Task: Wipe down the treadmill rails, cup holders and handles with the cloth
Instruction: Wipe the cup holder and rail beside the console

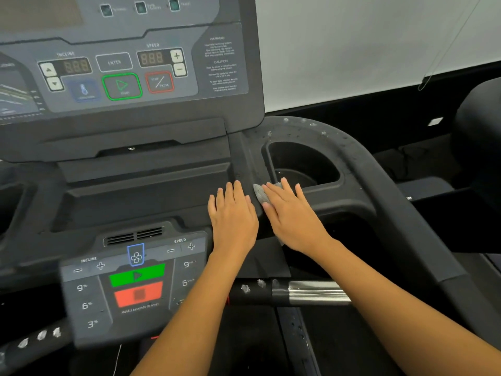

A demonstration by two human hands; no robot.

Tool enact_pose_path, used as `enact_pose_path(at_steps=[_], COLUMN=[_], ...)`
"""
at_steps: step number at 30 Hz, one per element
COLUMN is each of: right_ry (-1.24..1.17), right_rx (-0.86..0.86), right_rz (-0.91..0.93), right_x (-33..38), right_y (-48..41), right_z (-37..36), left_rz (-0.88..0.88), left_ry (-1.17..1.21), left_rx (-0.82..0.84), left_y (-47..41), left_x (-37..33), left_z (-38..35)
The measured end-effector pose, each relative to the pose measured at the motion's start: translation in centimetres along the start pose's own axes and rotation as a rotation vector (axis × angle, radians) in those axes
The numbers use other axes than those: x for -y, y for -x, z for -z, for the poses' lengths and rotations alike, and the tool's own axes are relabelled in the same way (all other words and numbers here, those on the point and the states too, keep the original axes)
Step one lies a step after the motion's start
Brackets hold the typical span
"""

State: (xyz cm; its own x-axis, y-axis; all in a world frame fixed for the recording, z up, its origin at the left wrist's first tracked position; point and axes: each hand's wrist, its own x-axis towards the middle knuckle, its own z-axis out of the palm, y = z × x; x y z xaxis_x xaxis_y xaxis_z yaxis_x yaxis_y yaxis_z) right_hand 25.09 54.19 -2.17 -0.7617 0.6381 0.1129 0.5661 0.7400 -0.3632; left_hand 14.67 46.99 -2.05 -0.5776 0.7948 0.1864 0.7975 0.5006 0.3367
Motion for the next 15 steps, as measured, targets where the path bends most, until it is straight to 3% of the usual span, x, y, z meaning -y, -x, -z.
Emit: enact_pose_path(at_steps=[7,15], right_ry=[0.009,-0.216], right_rx=[0.031,0.093], right_rz=[-0.077,-0.026], right_x=[0.3,0.3], right_y=[-5.6,-5.9], right_z=[-0.2,0.5], left_rz=[-0.001,0.09], left_ry=[-0.002,0.121], left_rx=[0.041,0.059], left_y=[0.0,-0.1], left_x=[0.1,-0.2], left_z=[0.0,0.6])
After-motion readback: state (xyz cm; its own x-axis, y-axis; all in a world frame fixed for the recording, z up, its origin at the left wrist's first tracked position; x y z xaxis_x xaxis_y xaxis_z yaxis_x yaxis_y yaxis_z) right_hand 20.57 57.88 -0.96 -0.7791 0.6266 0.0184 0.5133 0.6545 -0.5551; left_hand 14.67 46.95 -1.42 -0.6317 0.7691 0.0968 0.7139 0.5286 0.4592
